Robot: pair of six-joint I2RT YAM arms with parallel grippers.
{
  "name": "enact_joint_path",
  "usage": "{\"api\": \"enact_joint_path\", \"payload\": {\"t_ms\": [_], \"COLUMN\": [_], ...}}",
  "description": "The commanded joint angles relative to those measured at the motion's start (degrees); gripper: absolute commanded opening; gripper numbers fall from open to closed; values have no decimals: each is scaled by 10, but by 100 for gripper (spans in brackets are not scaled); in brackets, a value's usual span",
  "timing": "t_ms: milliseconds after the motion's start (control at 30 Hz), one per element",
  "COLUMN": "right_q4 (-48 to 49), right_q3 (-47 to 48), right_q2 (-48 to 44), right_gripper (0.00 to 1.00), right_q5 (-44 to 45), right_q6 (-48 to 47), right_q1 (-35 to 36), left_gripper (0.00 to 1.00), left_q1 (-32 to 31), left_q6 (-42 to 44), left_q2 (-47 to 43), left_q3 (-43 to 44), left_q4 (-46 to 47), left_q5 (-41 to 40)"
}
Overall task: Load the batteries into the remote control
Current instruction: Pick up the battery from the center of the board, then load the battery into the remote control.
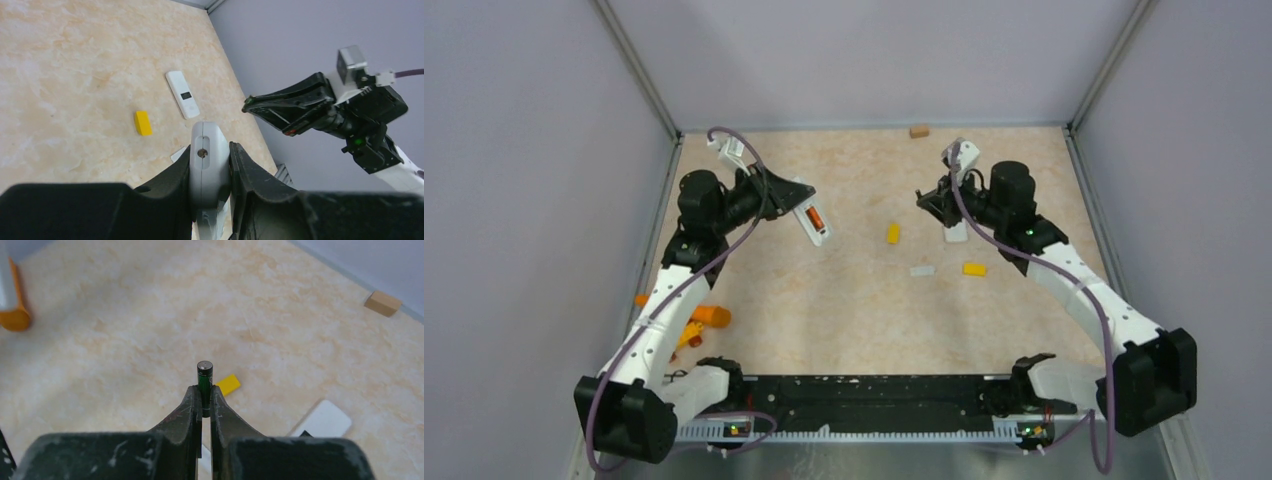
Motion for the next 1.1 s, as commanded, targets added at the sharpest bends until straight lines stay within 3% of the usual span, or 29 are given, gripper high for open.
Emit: {"api": "enact_joint_path", "payload": {"t_ms": [0,200,467,700,1067], "right_q4": [100,-24,-45,-207,-322], "right_q3": [-9,32,16,104,216], "right_q2": [-59,-75,-106,-66,40], "right_gripper": [0,0,0,0,0], "right_q5": [11,1,-43,56,201], "right_q6": [186,267,413,378,356], "right_q1": [0,3,29,140,243], "left_gripper": [0,0,0,0,0], "left_q1": [1,-20,-89,-140,-148], "left_q6": [-64,-117,-147,-185,-307], "left_q2": [23,62,129,205,274], "left_q3": [-15,-41,-63,-71,-97], "left_q4": [81,147,232,337,504], "left_q5": [20,21,-9,-11,28]}}
